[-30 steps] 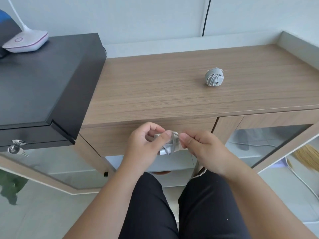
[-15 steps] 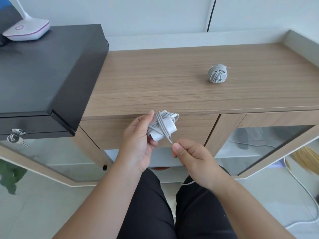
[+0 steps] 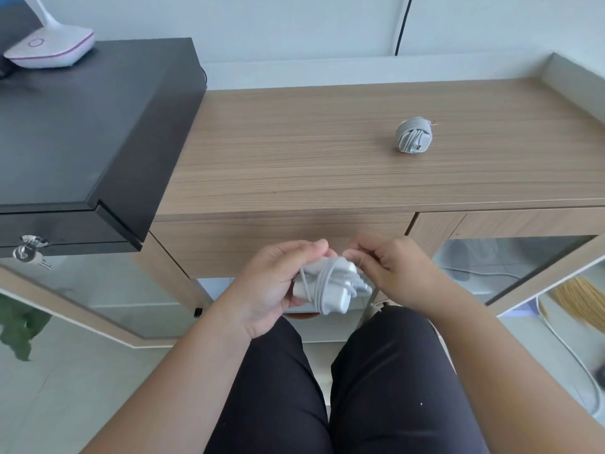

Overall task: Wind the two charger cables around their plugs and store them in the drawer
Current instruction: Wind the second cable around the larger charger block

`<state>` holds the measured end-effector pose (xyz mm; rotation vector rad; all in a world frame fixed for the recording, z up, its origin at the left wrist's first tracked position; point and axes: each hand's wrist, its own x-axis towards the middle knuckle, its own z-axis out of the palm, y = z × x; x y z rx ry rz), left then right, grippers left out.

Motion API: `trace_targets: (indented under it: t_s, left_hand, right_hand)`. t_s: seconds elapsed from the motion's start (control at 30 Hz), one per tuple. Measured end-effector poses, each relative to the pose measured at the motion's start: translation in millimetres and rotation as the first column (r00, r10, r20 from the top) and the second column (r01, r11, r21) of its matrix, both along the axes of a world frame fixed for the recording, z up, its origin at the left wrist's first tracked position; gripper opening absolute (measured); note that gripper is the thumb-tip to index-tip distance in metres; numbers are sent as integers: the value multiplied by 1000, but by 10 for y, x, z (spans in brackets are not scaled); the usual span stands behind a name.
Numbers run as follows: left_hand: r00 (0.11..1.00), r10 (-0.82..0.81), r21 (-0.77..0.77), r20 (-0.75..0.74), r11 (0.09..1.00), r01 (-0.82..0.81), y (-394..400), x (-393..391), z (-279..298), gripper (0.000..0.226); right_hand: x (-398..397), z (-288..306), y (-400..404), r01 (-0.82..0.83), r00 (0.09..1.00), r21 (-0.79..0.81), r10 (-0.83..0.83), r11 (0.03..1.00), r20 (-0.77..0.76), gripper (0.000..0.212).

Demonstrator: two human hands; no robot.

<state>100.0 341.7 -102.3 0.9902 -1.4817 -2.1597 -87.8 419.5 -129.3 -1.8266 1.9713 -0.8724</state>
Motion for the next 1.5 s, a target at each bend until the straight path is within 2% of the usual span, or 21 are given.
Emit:
trace_targets:
  t_s: [0.07, 0.2, 0.3, 0.37, 0.5, 0.73, 0.83, 0.93, 1.03, 1.13, 1.23, 1.3, 1.37, 1.4, 1.5]
  left_hand:
    - [995, -19, -168, 99, 985, 36, 33, -2, -3, 19]
    - [964, 121, -480, 238, 877, 8, 65, -44, -134, 14]
    - [945, 264, -510, 192, 850, -134, 43, -55, -235, 25]
    - [933, 331, -515, 140, 829, -217, 24, -65, -255, 25]
    - [894, 442, -556, 77, 763, -329, -31, -82, -269, 24]
    - [833, 552, -491, -42, 715, -498, -41, -177, -198, 24]
    - [809, 580, -290, -97, 760, -581, -30, -212, -123, 25]
    - [804, 588, -127, -90, 794, -595, -19, -227, -74, 24]
    - [813, 578, 21, -65, 815, -578, -4, -217, -53, 19]
    - [833, 552, 190, -45, 823, -536, 0, -184, -26, 31]
    - [874, 480, 280, -70, 851, -445, 7, -138, -6, 23]
    - [924, 370, 267, -94, 904, -334, 22, -103, -10, 31]
    - [972, 226, 158, -57, 964, -215, 36, -58, -38, 41]
    - [986, 164, 91, -27, 983, -160, 44, -34, -48, 37]
    - [997, 51, -35, 51, 998, -49, 57, 33, -43, 25]
  right_hand:
    - [10, 48, -11, -18, 996, 21, 19, 1000, -92, 23]
    - [131, 110, 26, -43, 991, 41, 48, 998, -127, 24]
    - [218, 113, 73, -4, 998, 52, 7, 999, -64, 29]
    - [258, 111, 117, 28, 1000, 49, -28, 998, -1, 32]
    - [369, 133, 207, 36, 999, 34, -37, 999, 26, 33]
    - [609, 44, 247, 19, 978, -65, -5, 998, 207, 32]
    - [625, -38, 251, 43, 969, -92, -19, 995, 246, 33]
    - [654, -129, 271, 47, 964, -110, -16, 993, 266, 31]
    - [674, -238, 263, 52, 951, -105, -17, 993, 309, 31]
    - [664, -347, 249, 52, 932, -87, -17, 995, 362, 31]
    - [618, -426, 233, 55, 930, -65, -28, 996, 366, 31]
    - [564, -437, 201, 65, 933, -33, -49, 997, 356, 29]
    - [473, -421, 152, 86, 947, -4, -80, 996, 311, 37]
    - [420, -400, 122, 89, 956, -2, -84, 996, 281, 42]
    - [258, -283, 52, 53, 985, -34, -46, 998, 166, 19]
